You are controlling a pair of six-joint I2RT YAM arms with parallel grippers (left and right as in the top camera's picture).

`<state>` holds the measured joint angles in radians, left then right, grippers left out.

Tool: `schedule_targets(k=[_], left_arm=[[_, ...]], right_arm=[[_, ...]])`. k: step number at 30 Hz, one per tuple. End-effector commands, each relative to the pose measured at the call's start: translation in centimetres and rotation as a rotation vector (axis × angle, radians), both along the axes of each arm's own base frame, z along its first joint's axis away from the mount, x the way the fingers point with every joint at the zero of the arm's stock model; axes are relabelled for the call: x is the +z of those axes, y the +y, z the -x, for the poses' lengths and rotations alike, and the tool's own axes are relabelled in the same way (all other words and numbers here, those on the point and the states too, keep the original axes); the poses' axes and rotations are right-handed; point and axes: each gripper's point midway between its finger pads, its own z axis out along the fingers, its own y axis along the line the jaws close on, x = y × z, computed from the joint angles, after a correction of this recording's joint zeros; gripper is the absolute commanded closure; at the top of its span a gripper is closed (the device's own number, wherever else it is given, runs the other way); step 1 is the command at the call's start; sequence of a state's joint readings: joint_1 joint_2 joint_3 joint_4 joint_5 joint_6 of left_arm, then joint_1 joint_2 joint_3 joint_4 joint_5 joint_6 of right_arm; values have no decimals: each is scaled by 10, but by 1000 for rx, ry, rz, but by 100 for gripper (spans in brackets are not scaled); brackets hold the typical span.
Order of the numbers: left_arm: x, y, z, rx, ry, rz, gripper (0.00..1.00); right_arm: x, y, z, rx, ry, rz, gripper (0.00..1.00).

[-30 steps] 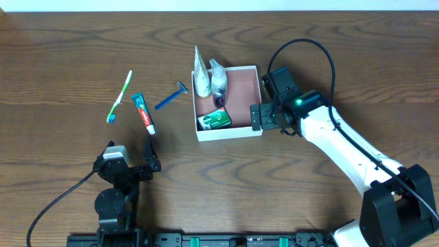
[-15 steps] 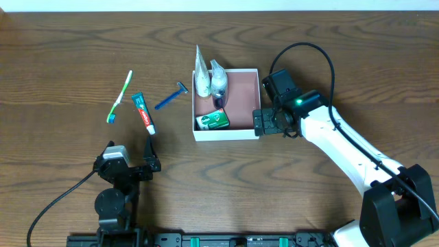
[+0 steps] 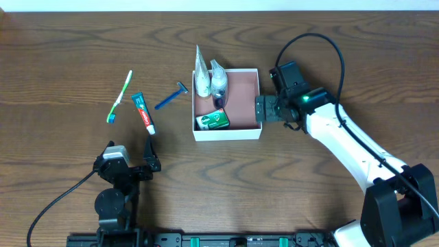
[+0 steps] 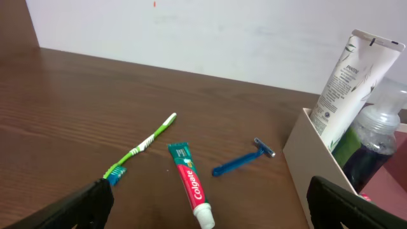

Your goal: Pack container

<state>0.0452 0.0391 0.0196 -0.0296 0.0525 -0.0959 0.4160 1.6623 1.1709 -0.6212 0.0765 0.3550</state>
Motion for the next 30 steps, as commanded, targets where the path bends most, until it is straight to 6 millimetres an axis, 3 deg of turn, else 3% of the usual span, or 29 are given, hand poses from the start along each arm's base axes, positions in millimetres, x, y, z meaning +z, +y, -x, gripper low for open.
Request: schedule_targets(k=[1,10,14,18,20,24,27,30], left_arm=[[-16,2,1,8,52,-12,2],[-16,2,1,8,52,-12,2],[-16,2,1,8,52,-12,2],[-16,2,1,8,52,-12,2],[-16,2,1,8,52,-12,2],[-16,2,1,8,52,-12,2],[-16,2,1,8,52,-12,2],[-16,2,1,8,52,-12,2]], right_arm=[[-5,-4,-10,-8,-14,1,1],[-11,0,-20,15,-36,5,1],[13,12,-29,35,-109,-63,1],[58,10,-28,39,-191,-97,1],[79,-4,-27,5,-229,-97,1],[109,-55,-25,-138,-278,-109,1],[117,-99,-21,-244,-280,-93,1],[112,-145,-14,-360,-243,-67,1]])
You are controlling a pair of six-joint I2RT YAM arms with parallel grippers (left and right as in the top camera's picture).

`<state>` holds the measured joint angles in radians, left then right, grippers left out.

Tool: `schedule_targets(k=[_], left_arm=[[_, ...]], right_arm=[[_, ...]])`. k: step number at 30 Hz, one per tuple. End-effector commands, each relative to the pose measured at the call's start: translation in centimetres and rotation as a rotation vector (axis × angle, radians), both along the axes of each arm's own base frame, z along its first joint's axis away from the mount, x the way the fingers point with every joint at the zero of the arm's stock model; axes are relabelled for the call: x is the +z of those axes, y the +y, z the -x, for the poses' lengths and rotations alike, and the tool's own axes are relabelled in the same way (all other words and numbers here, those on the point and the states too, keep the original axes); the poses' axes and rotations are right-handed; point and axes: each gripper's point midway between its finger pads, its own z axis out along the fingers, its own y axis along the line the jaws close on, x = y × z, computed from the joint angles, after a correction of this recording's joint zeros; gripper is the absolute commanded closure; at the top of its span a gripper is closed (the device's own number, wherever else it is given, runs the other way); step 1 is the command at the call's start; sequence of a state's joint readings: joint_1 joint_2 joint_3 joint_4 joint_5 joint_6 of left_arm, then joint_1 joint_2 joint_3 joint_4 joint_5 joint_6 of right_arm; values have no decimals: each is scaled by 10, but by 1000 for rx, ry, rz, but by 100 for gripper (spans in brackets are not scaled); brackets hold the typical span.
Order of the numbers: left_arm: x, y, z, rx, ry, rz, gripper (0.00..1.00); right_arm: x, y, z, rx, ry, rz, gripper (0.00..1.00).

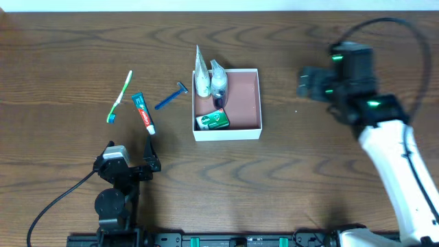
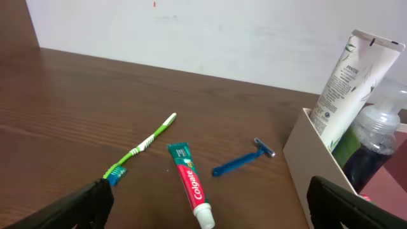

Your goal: Pack container

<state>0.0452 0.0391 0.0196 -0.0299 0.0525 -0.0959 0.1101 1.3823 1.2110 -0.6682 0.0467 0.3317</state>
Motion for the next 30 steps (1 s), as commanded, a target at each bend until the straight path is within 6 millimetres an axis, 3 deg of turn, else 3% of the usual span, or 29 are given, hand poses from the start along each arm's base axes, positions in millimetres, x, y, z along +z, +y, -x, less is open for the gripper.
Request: schedule_targets(k=[1,4,7,13,16,19,24,30], left_arm=[[-16,2,1,8,51,-12,2],[-16,2,1,8,51,-12,2],[-16,2,1,8,51,-12,2],[-16,1,1,6,51,-5,2],[-12,-11,1,-62,39,25,2],[1,-24,4,-133,33,52,2],[23,-24,5,-119,127,126,2],[62,-12,-21,-71,365,149,2]], right_arm=[[-5,-46,7,-130,41,1,1],[-14,-73,19,-205,99,1,1],[-21,-87,31,-244,147,-2,1],[-22,-91,34,-258,158,-2,1],[-22,-90,34,-255,158,-2,1],[-22,-90,34,-255,158,-2,1],[-22,-90,34,-256,157,-2,1],[-22,-90,34,-256,158,-2,1]])
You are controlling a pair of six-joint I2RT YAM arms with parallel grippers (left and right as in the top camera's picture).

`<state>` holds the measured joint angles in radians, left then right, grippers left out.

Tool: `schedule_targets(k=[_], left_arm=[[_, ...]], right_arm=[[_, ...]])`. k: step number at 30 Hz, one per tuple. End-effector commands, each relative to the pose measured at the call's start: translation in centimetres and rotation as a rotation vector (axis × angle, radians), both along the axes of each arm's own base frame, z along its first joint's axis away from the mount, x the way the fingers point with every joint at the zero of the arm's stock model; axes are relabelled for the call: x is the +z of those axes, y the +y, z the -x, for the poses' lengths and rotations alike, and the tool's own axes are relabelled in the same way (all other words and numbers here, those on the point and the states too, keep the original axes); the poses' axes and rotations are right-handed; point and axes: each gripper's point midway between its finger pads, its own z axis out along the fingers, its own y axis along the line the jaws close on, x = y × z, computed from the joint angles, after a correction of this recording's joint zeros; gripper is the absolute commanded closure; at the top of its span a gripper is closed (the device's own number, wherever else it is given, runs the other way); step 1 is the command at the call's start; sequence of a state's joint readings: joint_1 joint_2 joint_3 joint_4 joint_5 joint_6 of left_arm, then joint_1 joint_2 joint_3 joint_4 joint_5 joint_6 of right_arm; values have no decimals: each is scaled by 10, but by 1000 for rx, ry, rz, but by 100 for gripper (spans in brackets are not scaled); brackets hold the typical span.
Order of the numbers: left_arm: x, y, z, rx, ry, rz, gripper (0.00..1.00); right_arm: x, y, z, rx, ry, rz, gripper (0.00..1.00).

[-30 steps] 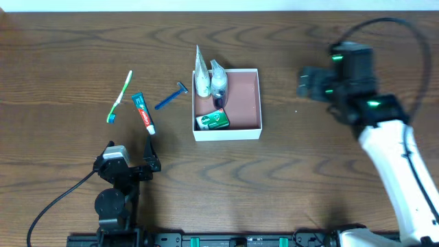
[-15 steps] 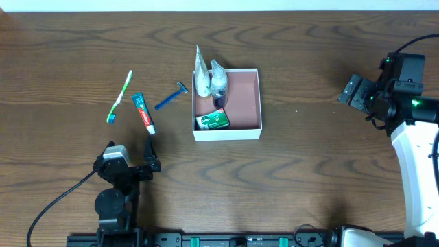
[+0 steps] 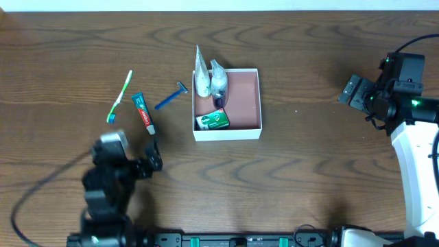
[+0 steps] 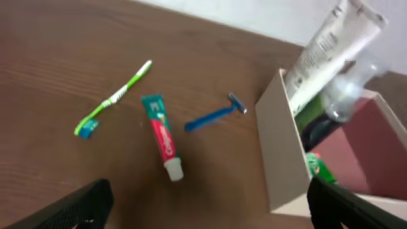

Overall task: Pack container
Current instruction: 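Reach the left gripper to the Colgate toothpaste and grasp it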

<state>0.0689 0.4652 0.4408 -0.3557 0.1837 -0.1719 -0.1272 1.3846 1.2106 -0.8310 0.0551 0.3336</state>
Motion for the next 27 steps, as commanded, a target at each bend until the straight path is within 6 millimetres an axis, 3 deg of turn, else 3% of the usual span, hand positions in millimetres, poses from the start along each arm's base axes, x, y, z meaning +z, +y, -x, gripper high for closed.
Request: schedule_targets(k=[1,5,9,16,27], left_arm=[[38,5,-23,4,81,7,2],[62,8,-53,-20,239,-16,2],[63,6,-79,-47,352,15,2],[5,10,-104,-82,522,-16,2],[-87,33,-115,34,779,-49,1]], right_arm=[[3,-2,-1,-12,-9,-4,1],[3,-2,-1,-13,-9,-4,1],[3,-2,-1,-13,-8,-4,1],[3,-2,-1,-13,-8,-4,1],[3,-2,-1,-12,-8,-4,1]])
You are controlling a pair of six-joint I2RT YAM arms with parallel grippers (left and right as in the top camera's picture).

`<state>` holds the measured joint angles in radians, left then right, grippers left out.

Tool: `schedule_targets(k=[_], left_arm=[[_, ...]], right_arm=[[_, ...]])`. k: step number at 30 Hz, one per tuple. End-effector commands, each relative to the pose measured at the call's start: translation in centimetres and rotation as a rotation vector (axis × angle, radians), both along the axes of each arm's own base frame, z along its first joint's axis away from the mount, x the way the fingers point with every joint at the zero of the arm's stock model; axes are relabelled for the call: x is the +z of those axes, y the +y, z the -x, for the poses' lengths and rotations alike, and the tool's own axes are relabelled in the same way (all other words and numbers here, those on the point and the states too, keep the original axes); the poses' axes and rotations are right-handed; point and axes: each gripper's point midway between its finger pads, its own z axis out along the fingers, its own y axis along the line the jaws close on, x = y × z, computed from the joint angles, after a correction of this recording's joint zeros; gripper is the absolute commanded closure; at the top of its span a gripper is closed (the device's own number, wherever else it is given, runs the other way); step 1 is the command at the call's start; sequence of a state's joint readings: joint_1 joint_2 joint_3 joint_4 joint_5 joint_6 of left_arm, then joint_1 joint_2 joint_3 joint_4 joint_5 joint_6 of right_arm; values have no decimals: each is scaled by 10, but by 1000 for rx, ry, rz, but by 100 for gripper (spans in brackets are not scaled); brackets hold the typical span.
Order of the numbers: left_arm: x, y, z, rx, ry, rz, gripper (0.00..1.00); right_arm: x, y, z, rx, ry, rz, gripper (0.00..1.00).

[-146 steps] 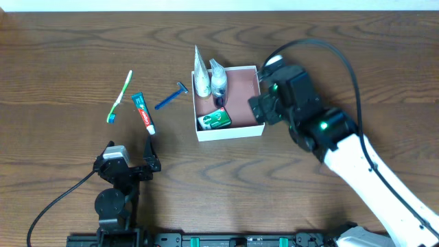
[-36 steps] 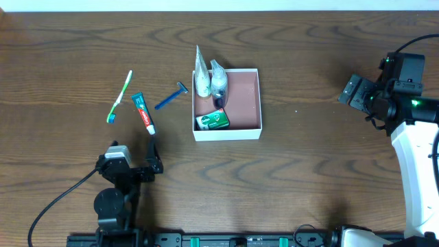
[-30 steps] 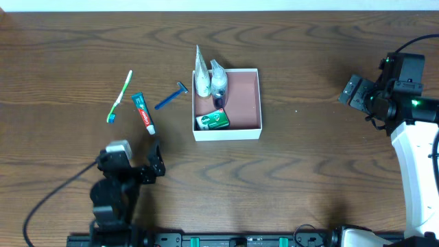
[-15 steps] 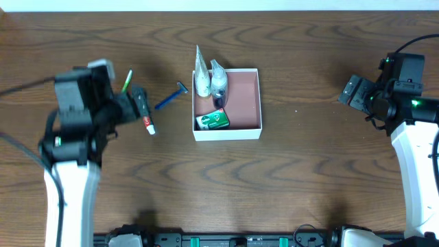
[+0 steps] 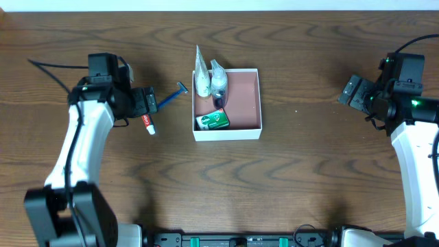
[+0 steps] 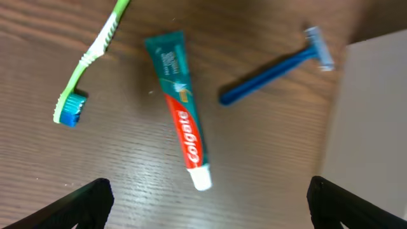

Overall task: Pack container
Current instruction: 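Reach the left gripper to the Colgate toothpaste and grasp it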

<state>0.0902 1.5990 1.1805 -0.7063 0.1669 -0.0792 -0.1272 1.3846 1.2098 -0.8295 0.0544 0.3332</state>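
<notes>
The white box with a pink floor stands mid-table; a white tube, a pump bottle and a green packet are inside it. Left of it lie a red-and-green toothpaste tube, a green toothbrush and a blue razor. My left gripper hangs open above the toothpaste's cap end, and nothing is between its fingers. From overhead the left gripper covers most of the toothpaste, and the arm hides the toothbrush. My right gripper is far right of the box.
The box's left wall rises just right of the razor. The razor lies slanted between my left gripper and the box. Bare brown table surrounds the box on the near and right sides.
My left arm has gone from the table's near edge to above the toothpaste, and its camera now looks straight down on it. The right arm has not moved.
At first my right gripper was at the box's right wall and the left arm rested at the near edge. Then the right arm was away from the box, ending at the far right. The left arm lifted and now hovers open over the toothpaste.
</notes>
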Motion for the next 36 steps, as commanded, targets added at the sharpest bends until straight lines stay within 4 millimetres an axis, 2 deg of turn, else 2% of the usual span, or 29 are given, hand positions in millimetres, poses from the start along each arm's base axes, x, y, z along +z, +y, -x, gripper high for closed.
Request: schedule_targets(k=[1,5,8,16,19,26,30,33,34,36], left_arm=[[-20,15,-3,64,56,-57,0],[-44,16,-6,139,109,-29,12],[-59,16,-5,180,145,-16,17],[-87,16,-7,189,196,-13,20],[-94,16,-9,189,201,-13,25],[-110,16,-8,189,229,-13,48],[-114,16,-7,189,237,-13,57],[-114,16,-8,189,235,-13,76],[-114,16,-8,189,235,-13,79],[-114,16,-8,189,235,-13,81]], right_arm=[[3,-2,-1,-13,-8,-4,1],[3,-2,-1,-13,-8,-4,1],[3,-2,-1,-13,-8,-4,1],[3,-2,-1,-13,-8,-4,1],[3,-2,-1,-13,-8,-4,1],[3,-2,-1,-13,-8,-4,1],[3,-2,-1,-13,-8,-4,1],[3,-2,-1,-13,-8,-4,1],[3,-2,-1,-13,-8,-4,1],[3,-2,-1,-13,-8,-4,1]])
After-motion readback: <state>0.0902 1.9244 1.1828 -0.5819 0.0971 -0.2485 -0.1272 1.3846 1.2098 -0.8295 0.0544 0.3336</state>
